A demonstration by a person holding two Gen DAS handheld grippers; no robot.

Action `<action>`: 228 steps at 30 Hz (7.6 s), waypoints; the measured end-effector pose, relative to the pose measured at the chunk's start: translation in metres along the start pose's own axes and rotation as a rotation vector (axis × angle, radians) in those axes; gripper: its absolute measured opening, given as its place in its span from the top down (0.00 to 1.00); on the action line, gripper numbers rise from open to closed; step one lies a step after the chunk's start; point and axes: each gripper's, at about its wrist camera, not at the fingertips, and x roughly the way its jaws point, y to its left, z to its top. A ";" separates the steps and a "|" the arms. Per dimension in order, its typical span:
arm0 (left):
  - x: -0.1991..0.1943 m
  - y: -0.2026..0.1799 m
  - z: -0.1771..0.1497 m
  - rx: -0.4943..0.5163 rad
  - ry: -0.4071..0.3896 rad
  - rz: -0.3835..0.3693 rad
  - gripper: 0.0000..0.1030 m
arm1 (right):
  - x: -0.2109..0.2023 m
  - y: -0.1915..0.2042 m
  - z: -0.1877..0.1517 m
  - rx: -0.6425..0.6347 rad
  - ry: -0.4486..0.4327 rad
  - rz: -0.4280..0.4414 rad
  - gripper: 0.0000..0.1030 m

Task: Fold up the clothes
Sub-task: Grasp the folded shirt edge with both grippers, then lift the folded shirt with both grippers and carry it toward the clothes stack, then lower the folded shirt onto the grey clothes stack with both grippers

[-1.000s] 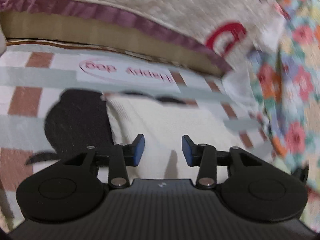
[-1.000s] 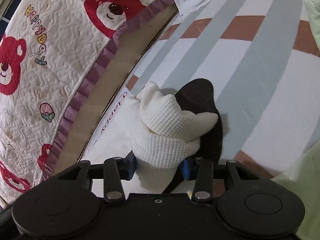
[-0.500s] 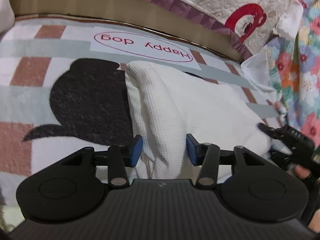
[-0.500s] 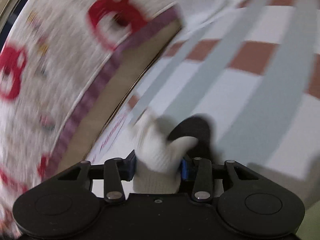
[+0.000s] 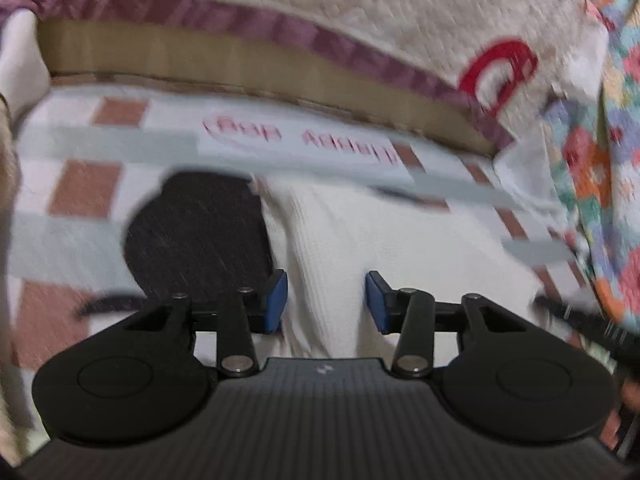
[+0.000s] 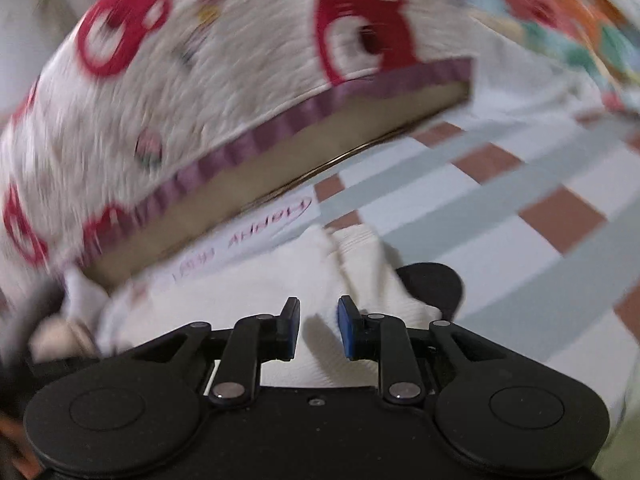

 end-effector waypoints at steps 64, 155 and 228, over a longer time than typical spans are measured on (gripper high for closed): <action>0.082 0.059 -0.017 -0.413 0.071 -0.236 0.31 | 0.065 -0.069 -0.001 0.389 0.030 0.011 0.41; -0.352 0.268 0.062 -0.350 -0.649 0.188 0.78 | 0.130 0.502 0.097 -0.356 0.290 0.953 0.69; -0.272 0.364 0.118 -0.117 -0.363 0.489 0.62 | 0.253 0.696 -0.004 -0.899 0.148 0.682 0.53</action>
